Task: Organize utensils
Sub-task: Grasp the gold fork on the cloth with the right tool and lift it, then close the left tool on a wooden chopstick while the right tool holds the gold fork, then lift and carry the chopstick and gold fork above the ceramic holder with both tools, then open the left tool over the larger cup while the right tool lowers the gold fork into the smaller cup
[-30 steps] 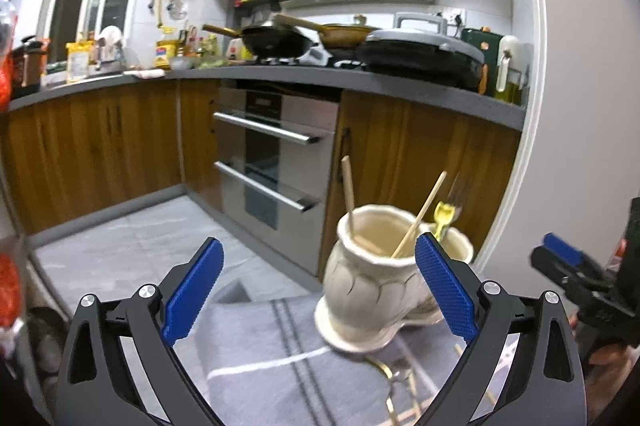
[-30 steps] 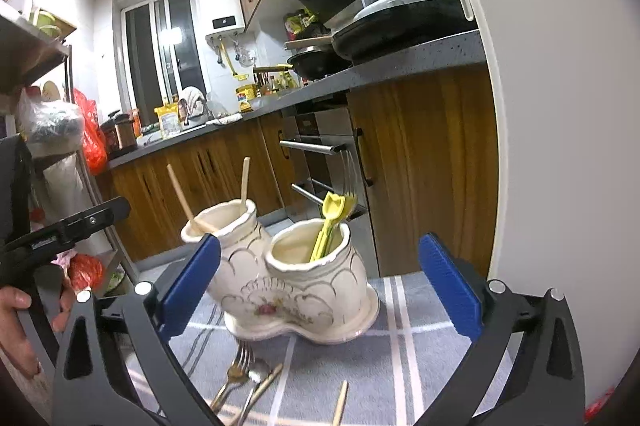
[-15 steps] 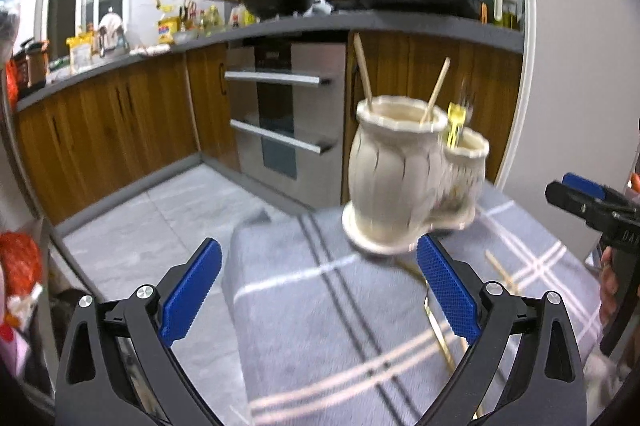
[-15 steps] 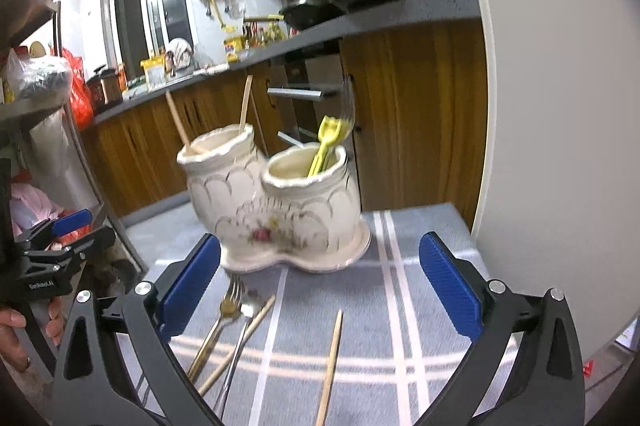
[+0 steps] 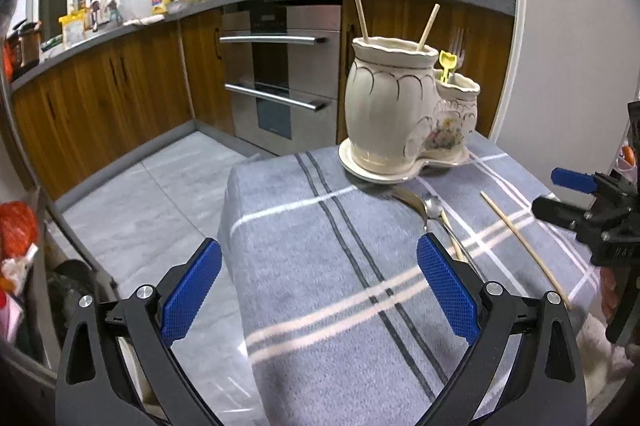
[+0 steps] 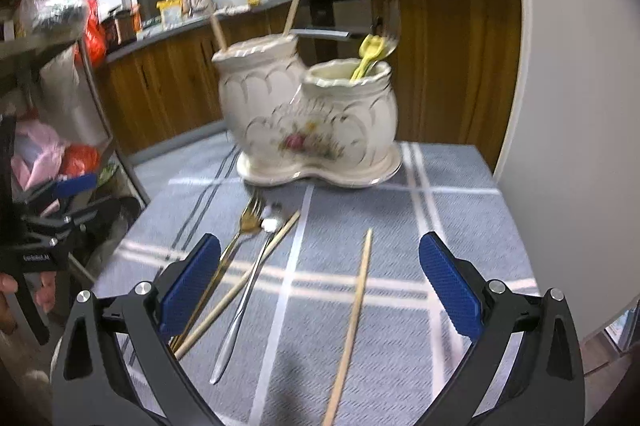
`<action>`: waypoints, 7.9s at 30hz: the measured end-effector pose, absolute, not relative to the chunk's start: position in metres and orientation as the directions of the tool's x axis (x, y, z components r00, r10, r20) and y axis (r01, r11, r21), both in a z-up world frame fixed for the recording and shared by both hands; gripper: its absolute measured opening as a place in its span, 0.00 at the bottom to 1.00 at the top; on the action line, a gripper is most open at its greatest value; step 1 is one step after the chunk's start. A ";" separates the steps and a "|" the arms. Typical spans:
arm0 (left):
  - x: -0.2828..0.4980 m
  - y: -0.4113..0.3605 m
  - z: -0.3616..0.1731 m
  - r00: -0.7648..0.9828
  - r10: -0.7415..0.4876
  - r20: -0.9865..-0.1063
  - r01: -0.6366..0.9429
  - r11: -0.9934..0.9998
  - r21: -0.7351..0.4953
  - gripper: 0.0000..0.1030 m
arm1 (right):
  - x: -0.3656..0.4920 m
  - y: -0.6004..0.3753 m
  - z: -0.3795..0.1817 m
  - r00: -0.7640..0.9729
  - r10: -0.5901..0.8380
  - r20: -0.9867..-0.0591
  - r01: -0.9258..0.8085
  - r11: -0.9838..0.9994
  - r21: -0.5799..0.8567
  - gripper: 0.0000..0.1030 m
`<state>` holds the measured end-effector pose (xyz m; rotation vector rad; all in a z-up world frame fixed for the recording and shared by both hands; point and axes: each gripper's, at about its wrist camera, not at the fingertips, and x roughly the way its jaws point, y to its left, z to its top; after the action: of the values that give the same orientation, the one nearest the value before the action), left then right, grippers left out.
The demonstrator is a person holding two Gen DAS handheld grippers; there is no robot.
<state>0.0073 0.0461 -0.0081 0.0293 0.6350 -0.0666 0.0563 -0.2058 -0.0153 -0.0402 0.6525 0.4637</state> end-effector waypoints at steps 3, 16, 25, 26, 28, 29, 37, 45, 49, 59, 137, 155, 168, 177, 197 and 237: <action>0.005 0.046 -0.009 0.799 -0.063 -0.598 0.080 0.997 0.001 0.94 | 0.056 -0.194 -0.021 0.676 0.396 -0.622 -0.435 0.895 0.097 0.95; -0.001 0.065 -0.014 0.794 -0.067 -0.605 0.061 0.998 -0.031 0.94 | 0.067 -0.140 -0.034 0.601 0.367 -0.710 -0.461 0.885 0.068 0.76; 0.000 0.077 -0.022 0.785 -0.081 -0.613 0.049 0.996 -0.070 0.94 | 0.087 -0.106 -0.052 0.504 0.351 -0.789 -0.457 0.884 0.101 0.28; -0.001 0.079 -0.023 0.785 -0.083 -0.613 0.047 0.996 -0.075 0.94 | 0.089 -0.103 -0.054 0.496 0.342 -0.798 -0.454 0.886 0.098 0.24; 0.000 0.083 -0.025 0.784 -0.090 -0.614 0.046 0.995 -0.087 0.94 | 0.088 -0.100 -0.054 0.504 0.325 -0.800 -0.452 0.889 0.076 0.22; 0.001 0.085 -0.025 0.783 -0.094 -0.615 0.046 0.995 -0.093 0.94 | 0.087 -0.099 -0.054 0.507 0.315 -0.802 -0.453 0.889 0.063 0.22; 0.002 0.089 -0.028 0.779 -0.112 -0.617 0.056 0.992 -0.111 0.94 | 0.087 -0.103 -0.054 0.495 0.329 -0.804 -0.432 0.896 0.101 0.10; 0.002 0.085 -0.024 0.783 -0.109 -0.613 0.059 0.993 -0.101 0.94 | 0.073 -0.133 -0.038 0.480 0.440 -0.759 -0.438 0.870 0.228 0.05; 0.003 0.078 -0.022 0.780 -0.111 -0.615 0.069 0.993 -0.091 0.94 | 0.062 -0.157 -0.026 0.483 0.480 -0.733 -0.437 0.857 0.273 0.05; 0.011 0.039 -0.023 0.747 -0.156 -0.646 0.147 0.987 -0.068 0.94 | 0.049 -0.193 -0.001 0.526 0.500 -0.688 -0.438 0.853 0.285 0.05; 0.067 -0.042 -0.052 0.476 -0.092 -0.874 0.356 0.930 0.096 0.05 | 0.039 -0.250 0.013 0.635 0.548 -0.545 -0.450 0.835 0.316 0.05; 0.026 -0.009 0.033 0.749 -0.299 -0.591 0.356 0.934 -0.022 0.05 | 0.042 -0.236 0.049 0.720 0.545 -0.430 -0.492 0.837 0.238 0.05; 0.082 0.009 0.106 0.900 -0.367 -0.234 0.323 0.924 -0.206 0.05 | 0.093 -0.236 0.098 0.807 0.504 -0.308 -0.448 0.862 0.236 0.05; 0.136 -0.001 0.126 0.947 -0.306 -0.097 0.282 0.937 -0.205 0.05 | 0.132 -0.241 0.122 0.861 0.449 -0.241 -0.392 0.886 0.248 0.05; 0.166 -0.020 0.100 0.968 -0.232 -0.094 0.224 0.970 -0.089 0.05 | 0.153 -0.234 0.110 0.879 0.422 -0.223 -0.374 0.899 0.226 0.05; 0.113 0.019 0.077 0.971 -0.159 -0.181 0.158 0.987 -0.021 0.46 | 0.197 -0.234 0.043 0.827 0.386 -0.409 -0.296 0.917 0.267 0.08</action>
<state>0.1133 0.0185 0.0769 -0.0070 0.1832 -0.1597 0.1974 -0.2342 0.0431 0.1963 0.4745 0.3646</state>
